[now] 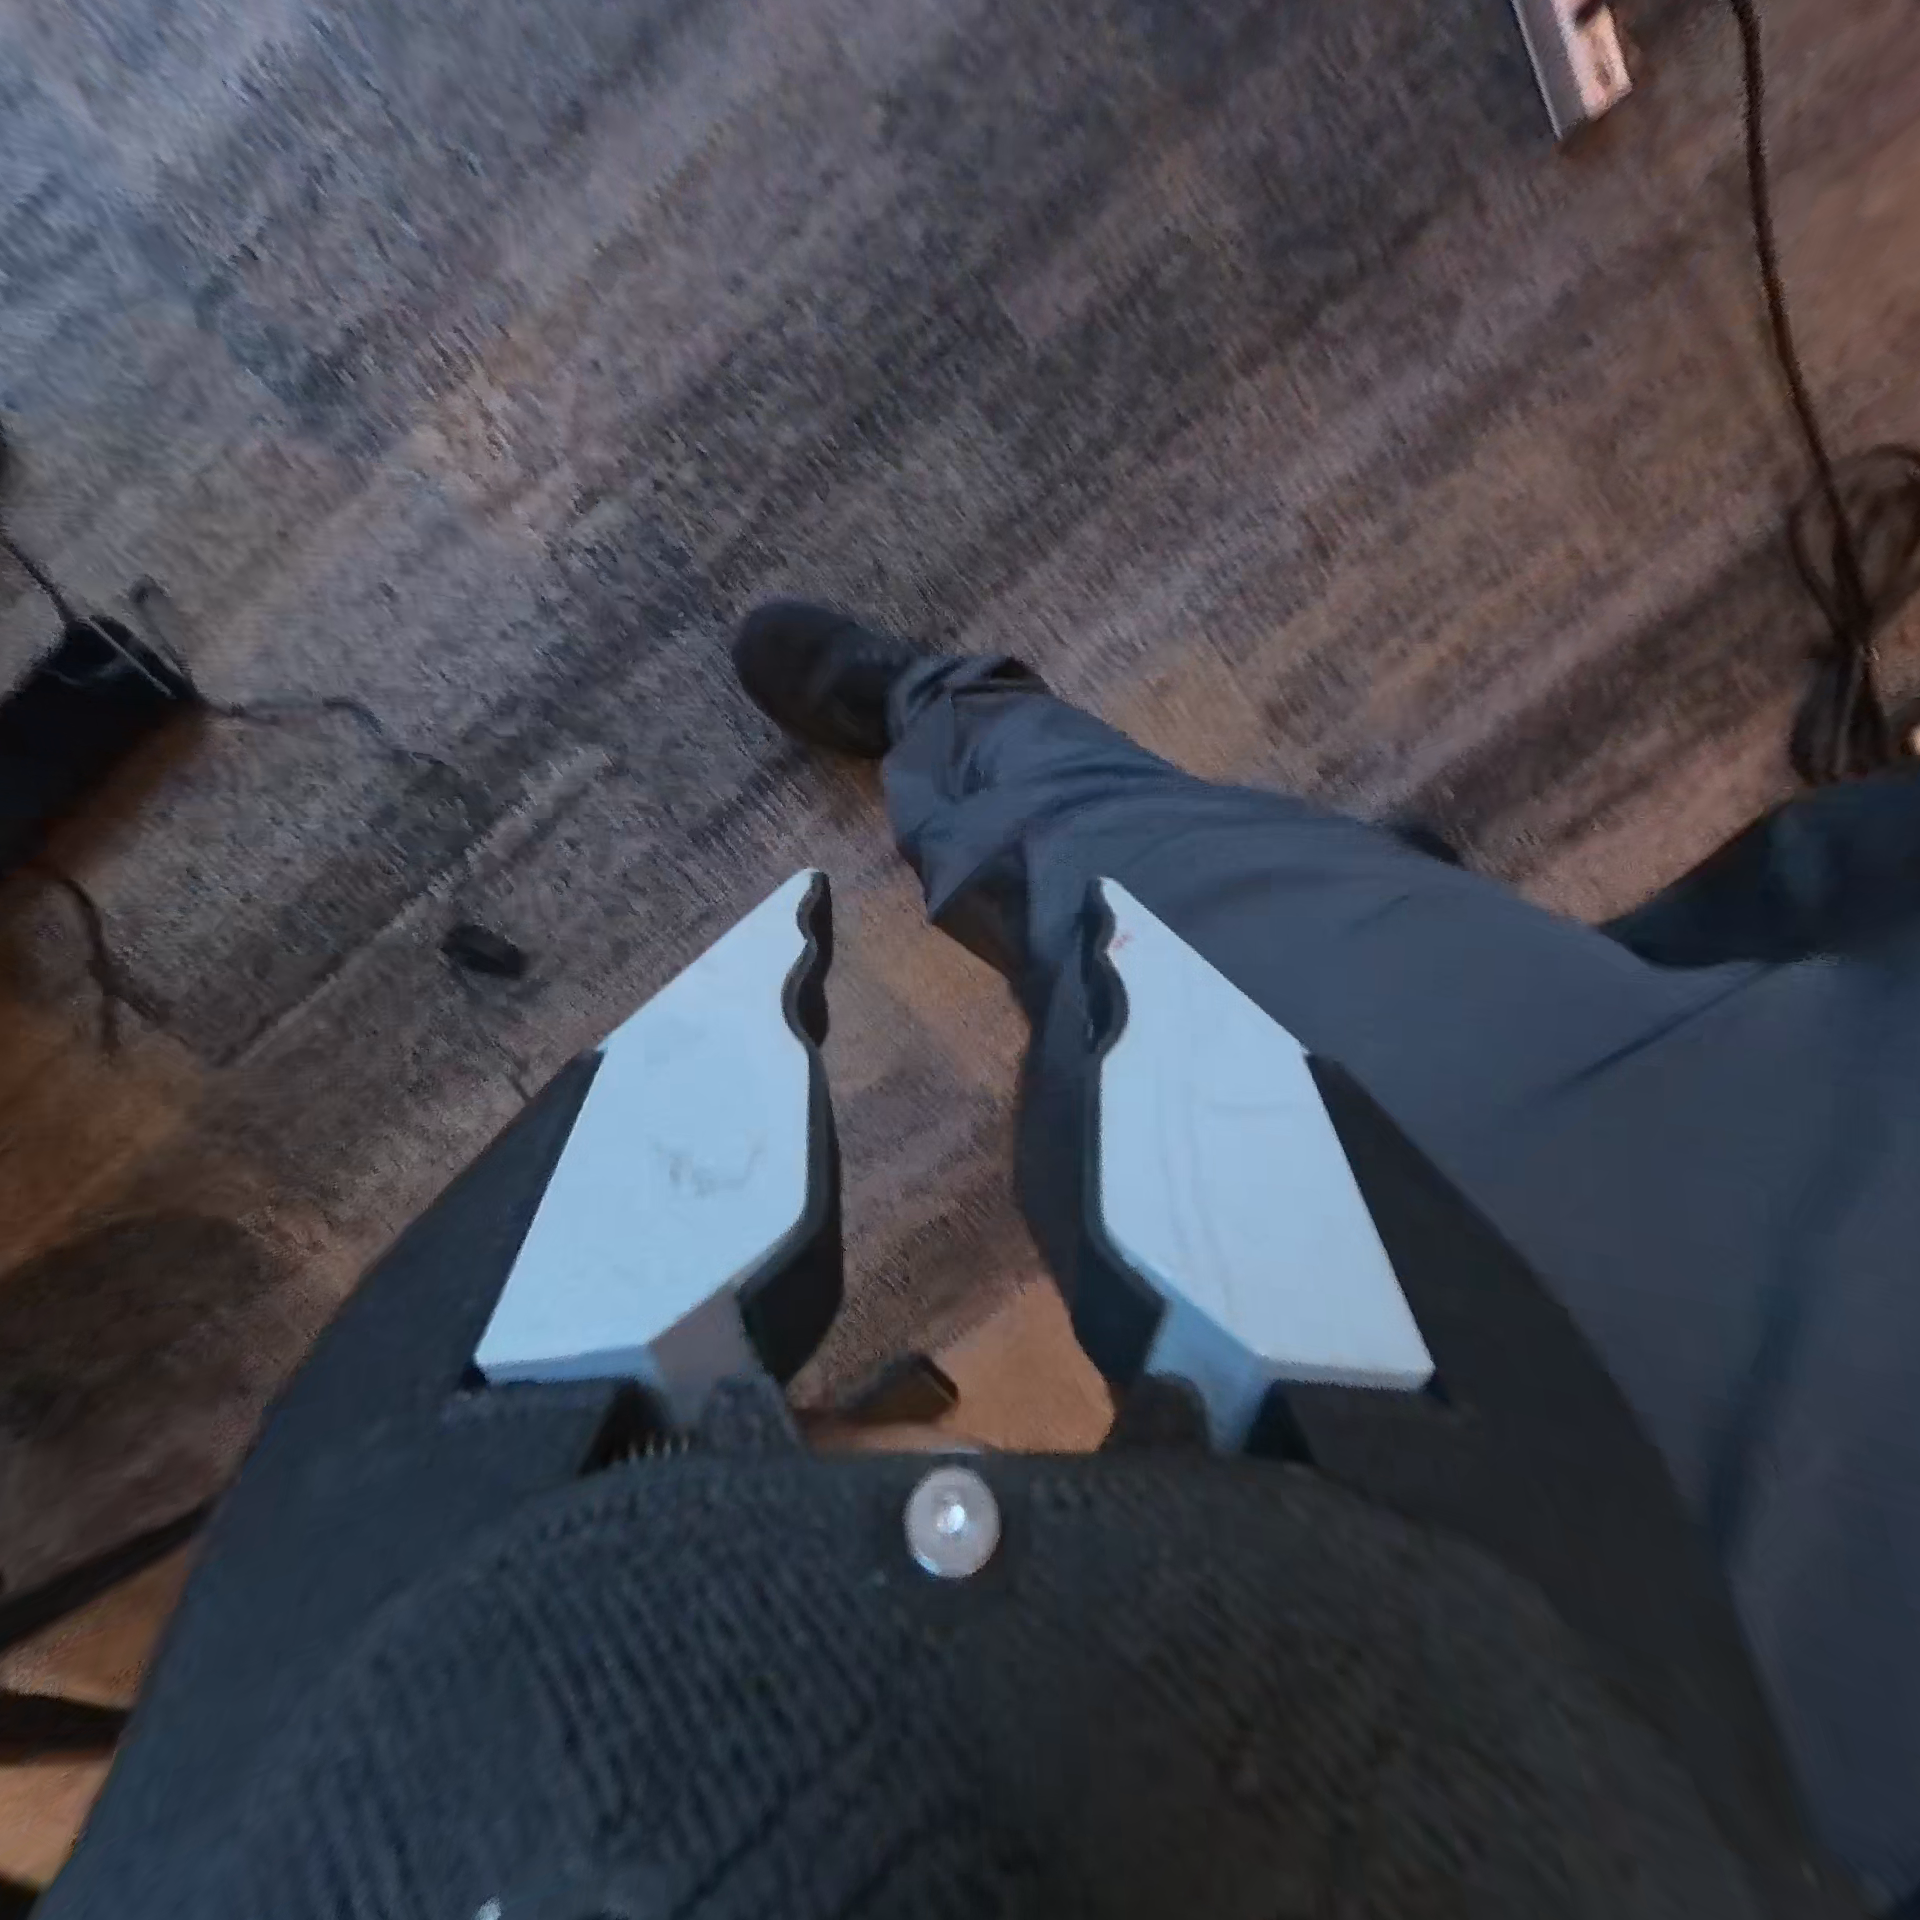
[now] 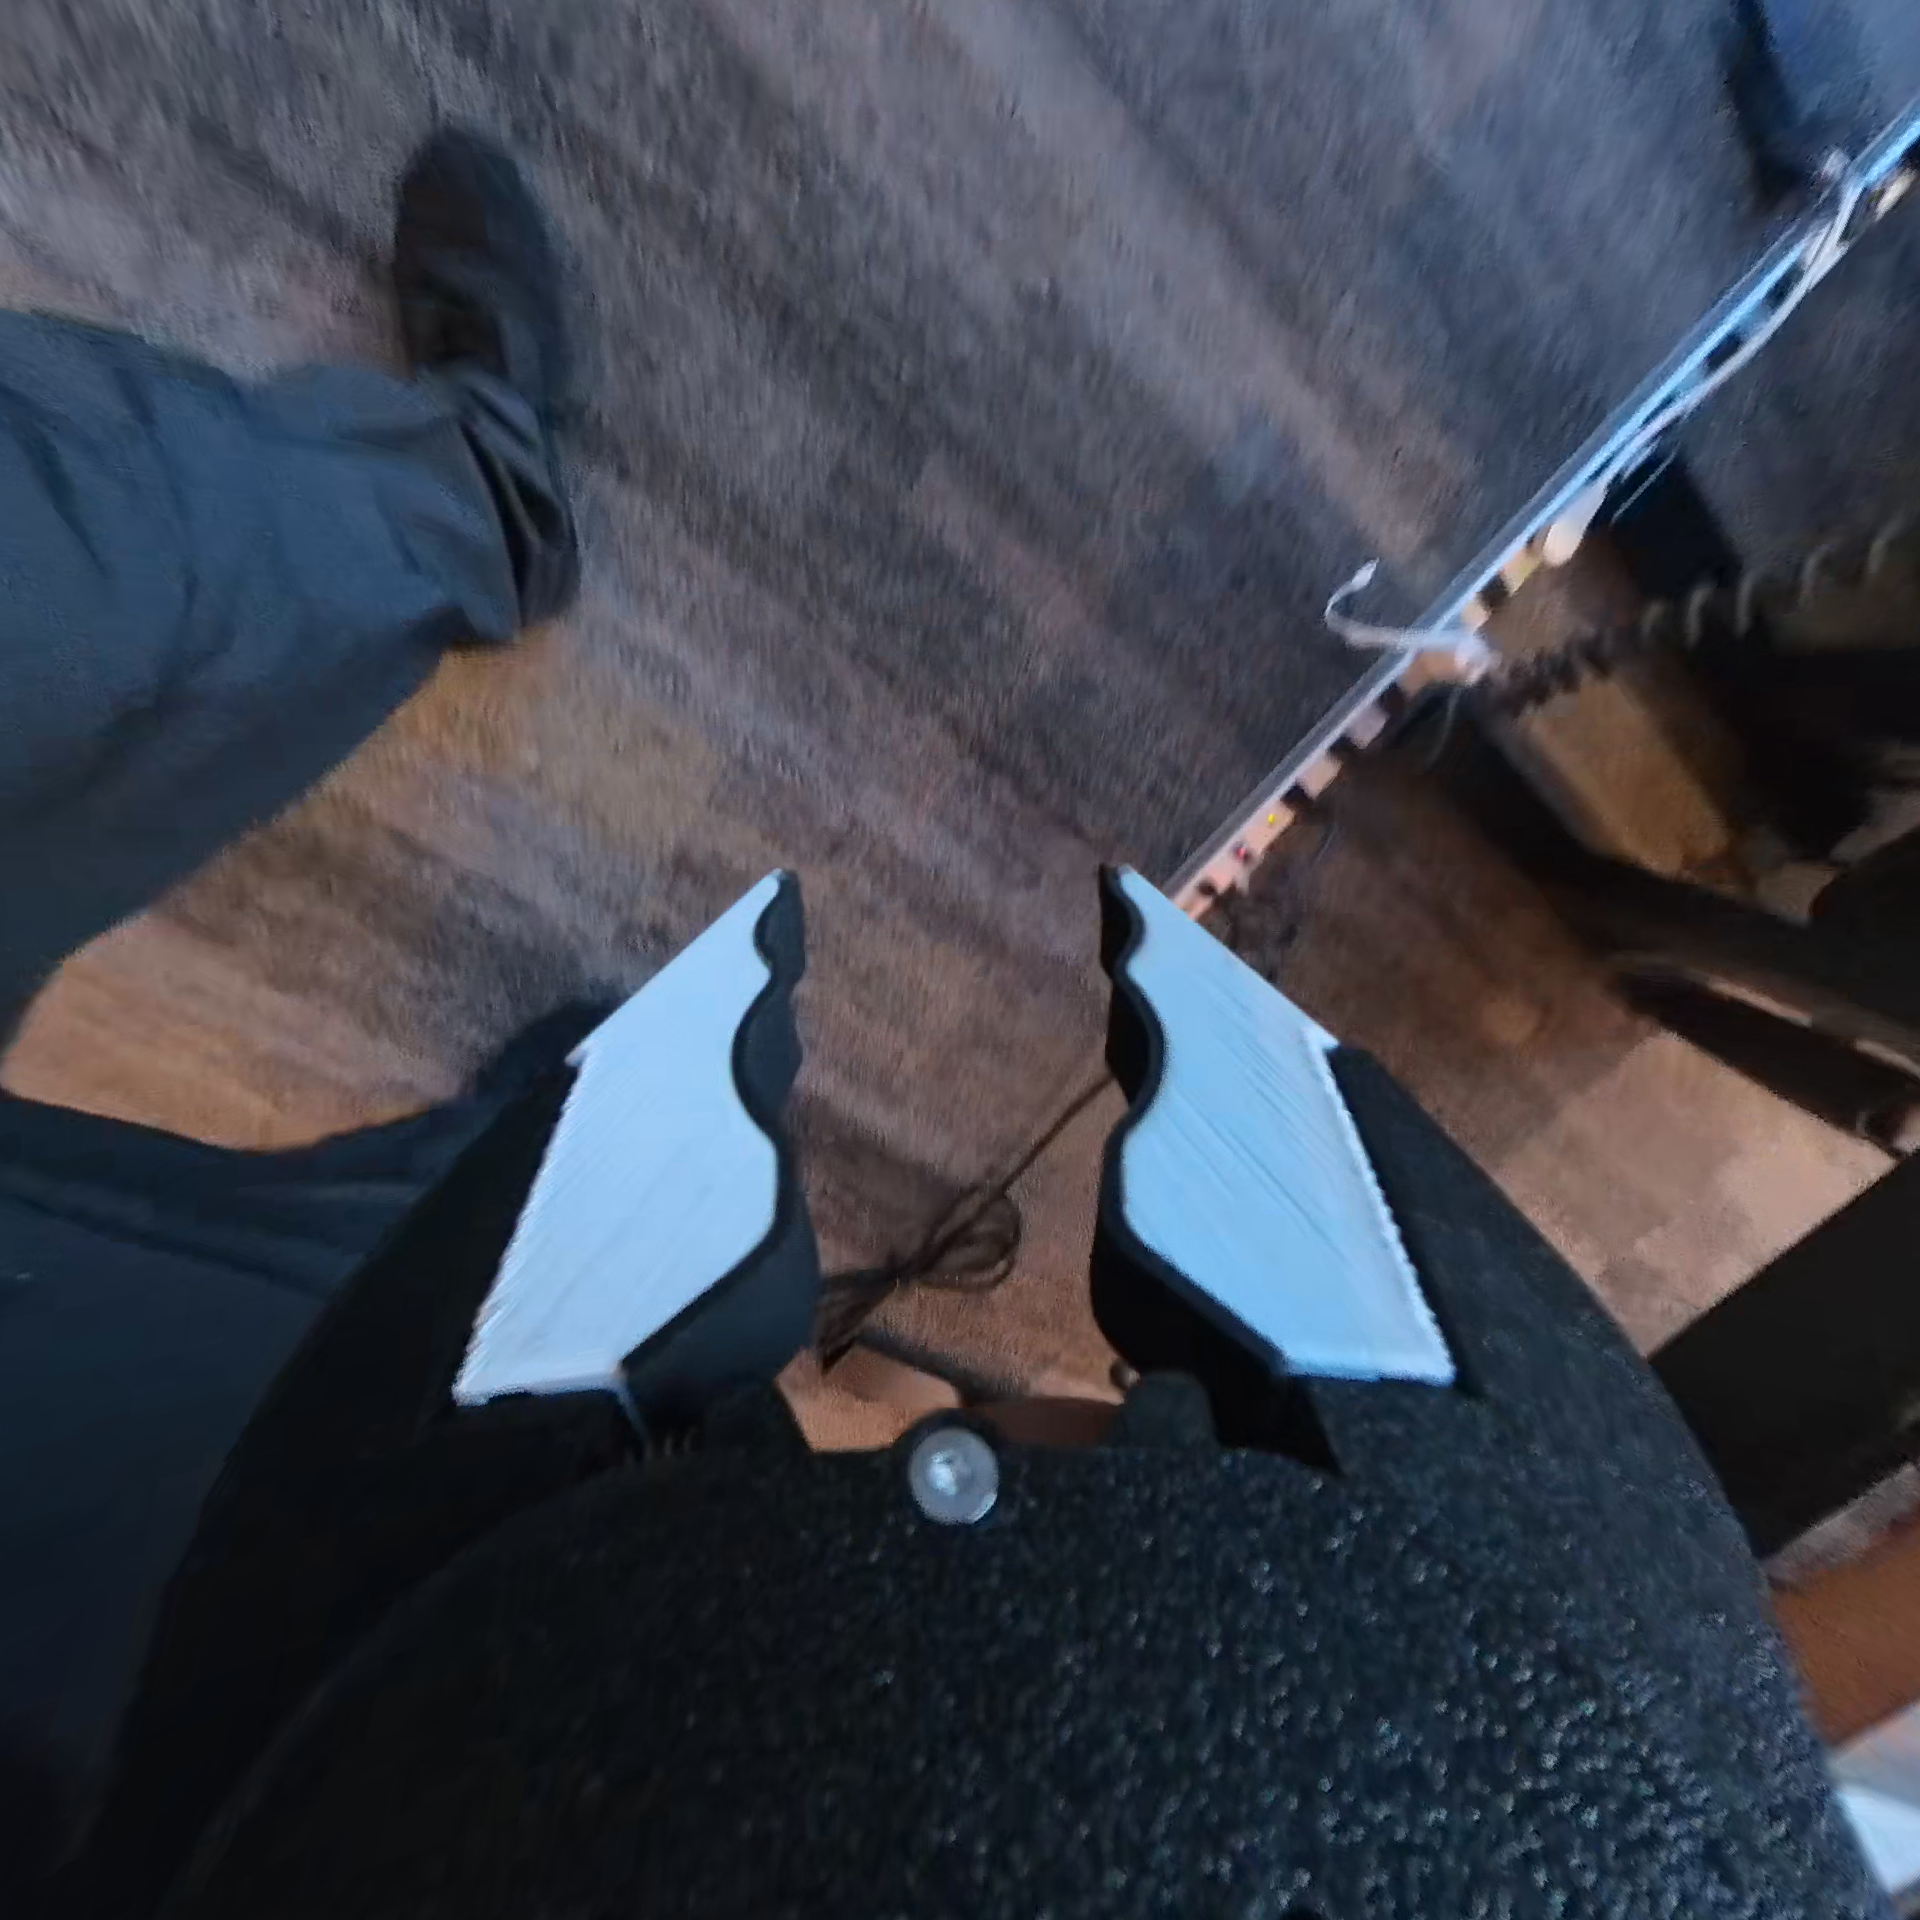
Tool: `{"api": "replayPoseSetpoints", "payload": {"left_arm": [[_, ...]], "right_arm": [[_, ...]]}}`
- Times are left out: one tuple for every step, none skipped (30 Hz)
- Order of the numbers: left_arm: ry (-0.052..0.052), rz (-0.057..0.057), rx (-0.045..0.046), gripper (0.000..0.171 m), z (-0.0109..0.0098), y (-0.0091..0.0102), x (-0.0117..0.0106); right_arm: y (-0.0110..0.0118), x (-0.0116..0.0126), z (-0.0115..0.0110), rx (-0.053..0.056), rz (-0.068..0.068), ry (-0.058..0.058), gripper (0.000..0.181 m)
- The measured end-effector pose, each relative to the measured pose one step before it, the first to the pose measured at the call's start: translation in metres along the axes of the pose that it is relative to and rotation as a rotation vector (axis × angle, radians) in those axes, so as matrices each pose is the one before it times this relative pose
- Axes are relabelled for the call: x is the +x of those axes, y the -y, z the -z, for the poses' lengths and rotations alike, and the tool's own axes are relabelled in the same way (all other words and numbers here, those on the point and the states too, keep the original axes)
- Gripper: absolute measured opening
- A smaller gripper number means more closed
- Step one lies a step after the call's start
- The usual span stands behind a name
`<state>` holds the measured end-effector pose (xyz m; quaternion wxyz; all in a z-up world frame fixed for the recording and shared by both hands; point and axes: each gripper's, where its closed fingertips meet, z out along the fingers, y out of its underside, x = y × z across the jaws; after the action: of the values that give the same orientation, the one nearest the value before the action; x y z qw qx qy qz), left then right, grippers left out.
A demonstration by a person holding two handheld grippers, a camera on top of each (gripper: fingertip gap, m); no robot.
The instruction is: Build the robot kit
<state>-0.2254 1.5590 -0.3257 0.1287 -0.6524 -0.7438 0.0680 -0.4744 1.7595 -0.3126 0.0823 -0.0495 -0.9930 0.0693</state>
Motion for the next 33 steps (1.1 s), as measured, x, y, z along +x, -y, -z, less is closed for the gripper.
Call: {"api": "replayPoseSetpoints", "payload": {"left_arm": [[0.0008, -0.0050, 0.00602, 0.047, -0.01039, 0.02472, -0.02165], [0.0004, -0.0094, -0.00111, 0.047, -0.00784, 0.02482, -0.02261], [0.0048, -0.0134, 0.00344, 0.047, -0.00505, 0.02606, -0.02455], [0.0012, -0.0175, 0.00771, 0.047, -0.00336, 0.02651, -0.02499], [0.0039, -0.0203, -0.00880, 0.047, -0.00235, 0.02391, -0.02620], [0.0122, -0.0161, -0.01659, 0.047, -0.00109, 0.02234, -0.02793], [0.0110, -0.0098, -0.00911, 0.047, -0.00018, 0.02266, -0.02795], [0.0045, -0.0052, -0.00273, 0.047, -0.00093, 0.02263, -0.02737], [0.0017, -0.0003, -0.00407, 0.047, -0.00343, 0.02145, -0.02736], [0.0063, 0.0031, -0.00648, 0.047, -0.00654, 0.02048, -0.02848], [0.0031, 0.0035, -0.00599, 0.047, -0.01036, 0.02005, -0.02851], [0.0029, 0.0049, -0.00747, 0.046, -0.01396, 0.01942, -0.02898], [0.0149, 0.0016, -0.01522, 0.046, -0.01694, 0.01742, -0.03096], [0.0260, 0.0016, -0.01958, 0.047, -0.01910, 0.01538, -0.03240], [0.0204, 0.0115, -0.02136, 0.047, -0.02090, 0.01399, -0.03110], [0.0054, 0.0278, -0.02204, 0.047, -0.02167, 0.01321, -0.02855], [-0.0142, 0.0405, -0.02112, 0.049, -0.02173, 0.01358, -0.02525], [-0.0159, 0.0389, -0.02076, 0.053, -0.02113, 0.01436, -0.02456], [0.0071, 0.0294, -0.01906, 0.055, -0.02080, 0.01556, -0.02749], [0.0183, 0.0247, -0.00876, 0.055, -0.02174, 0.01885, -0.02896], [0.0100, 0.0274, 0.00123, 0.053, -0.02333, 0.02272, -0.02746], [0.0102, 0.0303, -0.00298, 0.053, -0.02428, 0.02435, -0.02682], [0.0095, 0.0283, -0.00787, 0.055, -0.02386, 0.02504, -0.02529], [0.0101, 0.0174, 0.00988, 0.057, -0.02249, 0.02737, -0.02336], [0.0181, 0.0003, 0.03760, 0.054, -0.02305, 0.02891, -0.02221], [0.0215, -0.0272, 0.03109, 0.050, -0.02715, 0.02402, -0.02091], [0.0303, -0.0485, 0.00212, 0.049, -0.03234, 0.01514, -0.02078], [0.0294, -0.0433, -0.02906, 0.050, -0.03611, 0.00586, -0.01941], [0.0207, -0.0270, -0.04482, 0.050, -0.03667, 0.00023, -0.01756], [0.0336, 0.0001, -0.03028, 0.051, -0.03438, -0.00003, -0.02021], [0.0264, 0.0363, -0.00014, 0.047, -0.03185, 0.00178, -0.02039], [-0.0002, 0.0557, 0.00739, 0.046, -0.03123, 0.00188, -0.01814], [0.0067, 0.0624, -0.01998, 0.047, -0.03085, -0.00146, -0.02081]], "right_arm": [[0.03427, 0.00911, -0.00453, 0.0092, -0.0151, 0.0050, 0.058], [0.03362, 0.00735, -0.00334, 0.0101, -0.0244, 0.0143, 0.057], [0.03509, 0.00764, -0.00285, 0.0183, -0.0216, 0.0132, 0.057], [0.03591, 0.00835, -0.00310, 0.0221, -0.0122, 0.0091, 0.057], [0.03512, 0.00801, -0.00334, 0.0169, -0.0041, 0.0115, 0.057], [0.03487, 0.00844, -0.00279, 0.0189, -0.0025, 0.0108, 0.057], [0.03542, 0.00938, -0.00230, 0.0273, -0.0045, 0.0077, 0.058], [0.03554, 0.00963, -0.00382, 0.0330, -0.0076, 0.0082, 0.057], [0.03524, 0.00918, -0.00680, 0.0343, -0.0098, 0.0128, 0.055], [0.03440, 0.00897, -0.01072, 0.0339, -0.0100, 0.0169, 0.055], [0.03326, 0.00922, -0.01469, 0.0320, -0.0097, 0.0164, 0.055], [0.03180, 0.00959, -0.01839, 0.0303, -0.0084, 0.0175, 0.056], [0.03060, 0.01019, -0.02171, 0.0307, -0.0074, 0.0168, 0.057], [0.02984, 0.01102, -0.02462, 0.0302, -0.0060, 0.0174, 0.059], [0.02972, 0.01219, -0.02751, 0.0329, -0.0038, 0.0175, 0.061], [0.02964, 0.01265, -0.03019, 0.0322, 0.0010, 0.0230, 0.061], [0.02917, 0.01423, -0.03225, 0.0295, 0.0075, 0.0233, 0.061], [0.02760, 0.01686, -0.03301, 0.0236, 0.0167, 0.0152, 0.061], [0.02322, 0.01913, -0.03262, 0.0010, 0.0336, 0.0069, 0.059], [0.01774, 0.02238, -0.03066, -0.0318, 0.0635, -0.0102, 0.056], [0.01944, 0.02472, -0.02760, -0.0091, 0.0403, -0.0254, 0.057], [0.01829, 0.01691, -0.02522, -0.0006, 0.0184, 0.0244, 0.057], [0.01670, 0.01535, -0.02387, 0.0014, 0.0256, 0.0267, 0.058], [0.01499, 0.01832, -0.02319, 0.0073, 0.0293, -0.0056, 0.058], [0.01310, 0.01520, -0.02380, 0.0181, 0.0107, 0.0012, 0.058], [0.01026, 0.01146, -0.02479, 0.0246, -0.0142, 0.0126, 0.057], [0.00686, 0.00890, -0.02624, 0.0253, -0.0176, 0.0109, 0.055], [0.00082, 0.00541, -0.02799, 0.0057, -0.0005, 0.0142, 0.055], [-0.00580, 0.00243, -0.02874, -0.0306, 0.0241, 0.0182, 0.056], [-0.00873, -0.00020, -0.02647, -0.0517, 0.0425, 0.0267, 0.056], [-0.00661, -0.00118, -0.02160, -0.0418, 0.0539, 0.0322, 0.055], [-0.00567, 0.00090, -0.01713, -0.0381, 0.0589, 0.0287, 0.054], [-0.00458, 0.00683, -0.01397, -0.0424, 0.0465, 0.0126, 0.053]]}}
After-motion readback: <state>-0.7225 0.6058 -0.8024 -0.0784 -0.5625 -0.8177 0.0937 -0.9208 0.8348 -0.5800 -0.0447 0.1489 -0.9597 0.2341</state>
